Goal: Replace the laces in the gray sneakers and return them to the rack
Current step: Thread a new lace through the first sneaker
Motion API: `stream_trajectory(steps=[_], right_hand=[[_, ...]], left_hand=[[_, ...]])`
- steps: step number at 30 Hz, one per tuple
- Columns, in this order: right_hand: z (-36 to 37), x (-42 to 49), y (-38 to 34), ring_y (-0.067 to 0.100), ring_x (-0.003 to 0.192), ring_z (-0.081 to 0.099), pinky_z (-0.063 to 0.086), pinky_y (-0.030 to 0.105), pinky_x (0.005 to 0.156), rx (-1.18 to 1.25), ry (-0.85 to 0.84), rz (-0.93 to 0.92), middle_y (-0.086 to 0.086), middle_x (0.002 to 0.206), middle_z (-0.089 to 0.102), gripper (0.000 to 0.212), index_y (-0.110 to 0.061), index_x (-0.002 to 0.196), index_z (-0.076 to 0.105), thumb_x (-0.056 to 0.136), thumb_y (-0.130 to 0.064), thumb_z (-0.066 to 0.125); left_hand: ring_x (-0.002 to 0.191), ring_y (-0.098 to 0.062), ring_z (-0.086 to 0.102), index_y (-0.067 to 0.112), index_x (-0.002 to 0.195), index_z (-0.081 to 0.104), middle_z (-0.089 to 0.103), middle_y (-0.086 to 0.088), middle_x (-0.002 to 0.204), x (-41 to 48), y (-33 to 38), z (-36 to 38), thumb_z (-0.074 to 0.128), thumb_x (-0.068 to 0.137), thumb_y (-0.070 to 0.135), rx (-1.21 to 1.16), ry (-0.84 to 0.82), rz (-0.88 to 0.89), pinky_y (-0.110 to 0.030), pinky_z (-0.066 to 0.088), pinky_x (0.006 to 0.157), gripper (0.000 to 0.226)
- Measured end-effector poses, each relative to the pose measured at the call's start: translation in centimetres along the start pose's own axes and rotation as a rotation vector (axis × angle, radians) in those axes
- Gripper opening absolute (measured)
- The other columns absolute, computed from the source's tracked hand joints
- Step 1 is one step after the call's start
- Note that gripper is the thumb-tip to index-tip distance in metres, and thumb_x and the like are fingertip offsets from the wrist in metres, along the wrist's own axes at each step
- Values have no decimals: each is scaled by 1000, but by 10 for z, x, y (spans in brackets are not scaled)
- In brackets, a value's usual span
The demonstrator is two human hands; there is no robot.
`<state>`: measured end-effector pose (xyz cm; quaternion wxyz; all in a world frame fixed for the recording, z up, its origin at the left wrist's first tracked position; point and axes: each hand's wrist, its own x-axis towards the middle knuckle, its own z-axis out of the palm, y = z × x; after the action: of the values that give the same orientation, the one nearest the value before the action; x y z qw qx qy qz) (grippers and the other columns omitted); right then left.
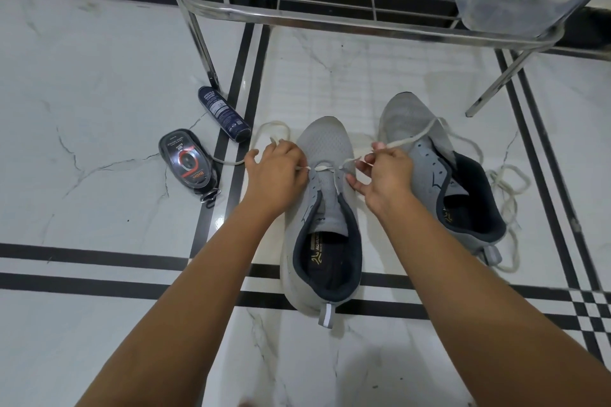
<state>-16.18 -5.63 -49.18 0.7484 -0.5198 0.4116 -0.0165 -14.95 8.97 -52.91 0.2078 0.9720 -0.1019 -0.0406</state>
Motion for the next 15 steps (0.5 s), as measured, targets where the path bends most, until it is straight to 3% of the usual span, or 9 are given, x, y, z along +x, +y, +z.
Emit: stream_trajectory(steps=[4, 6, 8, 9, 12, 15], right_hand=[[-4, -1, 10, 9, 61, 41, 38, 24, 59, -131, -164, -37, -1, 70, 44, 18, -22, 83, 49, 92, -36, 55], [-9, -2, 18, 11, 69, 52, 47, 25, 71, -250, -248, -76, -1, 76, 52, 20, -20, 80, 54, 85, -36, 65], [-12, 0, 23, 17, 90, 61, 51, 33, 89, -371, -278, -134, 4, 94, 62, 17, -17, 90, 61, 79, -21, 74], [-12, 1, 24, 18, 92, 61, 51, 33, 90, -448, -263, -180, 6, 96, 62, 20, -15, 94, 62, 78, -13, 74], [-8, 1, 24, 16, 83, 59, 50, 28, 82, -591, -153, -340, -2, 78, 62, 6, -12, 87, 66, 83, -8, 68], [-6, 5, 26, 14, 79, 58, 49, 28, 82, -589, -99, -343, -7, 71, 61, 18, -19, 73, 64, 86, -8, 63]], left_hand=[[137, -28, 21, 23, 115, 57, 44, 7, 136, -3, 3, -4, 43, 95, 33, 165, -11, 0, -53, 7, 110, 27], [138, -32, 16, 23, 116, 56, 38, 5, 141, -4, 3, -7, 43, 95, 36, 259, -14, 23, -55, 6, 109, 27], [134, -34, 23, 22, 108, 60, 38, 1, 142, -6, 3, -9, 50, 93, 35, 328, 31, 66, -54, 15, 105, 22], [130, -35, 31, 21, 101, 63, 43, 0, 139, -6, 3, -10, 56, 89, 33, 362, 62, 96, -52, 21, 101, 18], [108, -33, 54, 22, 78, 67, 61, 0, 116, -6, 3, -12, 77, 70, 31, 494, 73, 144, -43, 25, 90, 16], [107, -32, 58, 20, 73, 67, 66, 2, 100, -4, -1, -10, 83, 62, 25, 494, 107, 193, -45, 24, 96, 20]])
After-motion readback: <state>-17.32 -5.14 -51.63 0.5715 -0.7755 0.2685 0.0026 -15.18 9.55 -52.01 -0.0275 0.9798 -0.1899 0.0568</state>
